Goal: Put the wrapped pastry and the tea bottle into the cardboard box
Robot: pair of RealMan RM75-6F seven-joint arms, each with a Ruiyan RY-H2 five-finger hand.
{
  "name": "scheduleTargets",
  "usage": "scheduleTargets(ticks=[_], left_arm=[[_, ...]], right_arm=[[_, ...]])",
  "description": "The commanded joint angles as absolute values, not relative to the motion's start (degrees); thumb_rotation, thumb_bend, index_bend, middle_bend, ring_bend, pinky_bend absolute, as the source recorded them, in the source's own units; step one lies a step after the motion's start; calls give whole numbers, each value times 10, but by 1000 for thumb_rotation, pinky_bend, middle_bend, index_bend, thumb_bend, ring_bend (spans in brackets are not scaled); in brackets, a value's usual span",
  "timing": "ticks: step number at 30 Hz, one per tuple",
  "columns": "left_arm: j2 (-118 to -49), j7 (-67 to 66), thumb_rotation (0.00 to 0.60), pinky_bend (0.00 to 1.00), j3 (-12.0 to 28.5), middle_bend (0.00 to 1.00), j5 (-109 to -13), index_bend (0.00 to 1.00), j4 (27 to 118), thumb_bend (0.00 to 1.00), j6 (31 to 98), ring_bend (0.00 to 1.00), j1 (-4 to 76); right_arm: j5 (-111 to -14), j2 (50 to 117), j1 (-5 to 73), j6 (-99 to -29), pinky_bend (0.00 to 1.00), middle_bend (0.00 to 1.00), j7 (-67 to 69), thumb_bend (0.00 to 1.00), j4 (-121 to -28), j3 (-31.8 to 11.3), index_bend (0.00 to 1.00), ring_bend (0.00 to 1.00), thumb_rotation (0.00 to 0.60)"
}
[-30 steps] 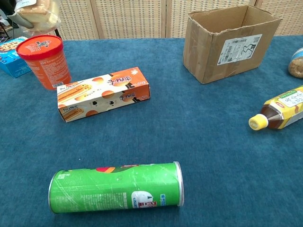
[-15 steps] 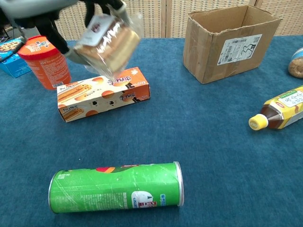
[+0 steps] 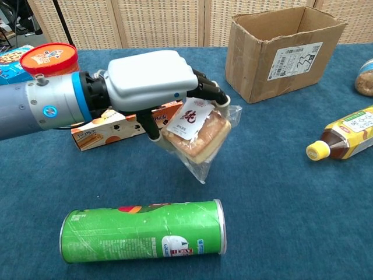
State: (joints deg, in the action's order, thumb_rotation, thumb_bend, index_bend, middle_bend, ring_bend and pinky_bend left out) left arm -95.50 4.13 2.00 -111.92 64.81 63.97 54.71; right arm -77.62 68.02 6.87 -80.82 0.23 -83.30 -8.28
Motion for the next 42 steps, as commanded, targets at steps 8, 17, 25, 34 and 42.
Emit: scheduleTargets(ticks=[8,17,25,34,42], left_arm=[[-979,6,600,238,33,0,-1036,0,676,0,576,0,549],[-896,16,600,202,36,0,-1015,0,770,0,659,0,501],[-766,46,600,198,26,0,-1009,0,772,0,769,0,428],[-639,17,600,83,28,0,-842,0,887,0,798,0,300],[-562,15,600,0,10,0,-740,0,968,0,824,0,203]], right_arm=[[-775,678,69,-807,0,0,2,0,-835,-83,0,0,600],[-781,678,68,-810,0,0,-3,0,-839,-79,0,0,600],[-786,682,69,-810,0,0,-13,0,-841,-75,0,0,600],[-809,688,72,-819,0,0,-26,0,-845,-68,0,0,600],[-872,679,92,-814,0,0,-23,0,-870,-51,0,0,600]])
